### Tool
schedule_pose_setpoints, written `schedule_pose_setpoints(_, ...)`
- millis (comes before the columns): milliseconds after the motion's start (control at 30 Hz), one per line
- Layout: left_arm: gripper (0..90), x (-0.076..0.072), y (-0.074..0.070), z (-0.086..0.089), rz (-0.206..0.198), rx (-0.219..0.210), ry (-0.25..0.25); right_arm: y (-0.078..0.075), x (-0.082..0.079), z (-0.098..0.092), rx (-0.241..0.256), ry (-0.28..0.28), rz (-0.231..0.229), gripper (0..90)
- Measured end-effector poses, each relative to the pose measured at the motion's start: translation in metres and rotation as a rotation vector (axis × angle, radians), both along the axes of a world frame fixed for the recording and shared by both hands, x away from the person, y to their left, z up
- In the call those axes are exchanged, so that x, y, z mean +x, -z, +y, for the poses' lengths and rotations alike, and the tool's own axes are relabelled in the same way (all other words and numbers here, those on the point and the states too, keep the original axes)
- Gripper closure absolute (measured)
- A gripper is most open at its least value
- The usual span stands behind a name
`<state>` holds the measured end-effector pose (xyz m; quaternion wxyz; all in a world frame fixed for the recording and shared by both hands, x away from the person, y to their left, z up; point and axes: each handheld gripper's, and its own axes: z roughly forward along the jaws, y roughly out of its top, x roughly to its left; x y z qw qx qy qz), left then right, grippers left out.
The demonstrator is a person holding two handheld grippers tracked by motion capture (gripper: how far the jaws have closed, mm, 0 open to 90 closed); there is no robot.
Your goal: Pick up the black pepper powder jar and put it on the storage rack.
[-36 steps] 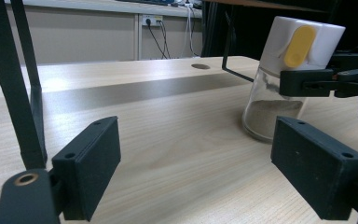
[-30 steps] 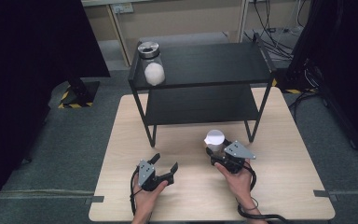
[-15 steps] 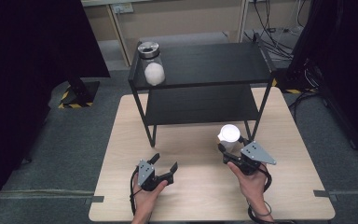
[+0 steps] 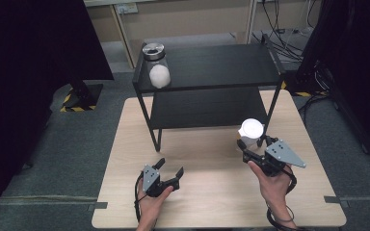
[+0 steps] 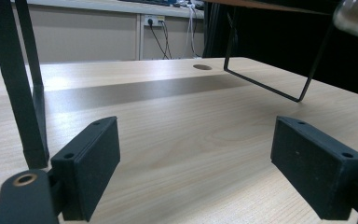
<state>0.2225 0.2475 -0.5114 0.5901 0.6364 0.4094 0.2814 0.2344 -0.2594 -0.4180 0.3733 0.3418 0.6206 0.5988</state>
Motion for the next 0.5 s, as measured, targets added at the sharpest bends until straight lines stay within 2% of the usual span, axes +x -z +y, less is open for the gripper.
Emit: schedule_pose_setpoints(500,15.0,0.000,0.000,-0.001,-0.001,0.004,-0.003,-0.038,0.002,-0.004,0.006,0.011,-0.065,30.8)
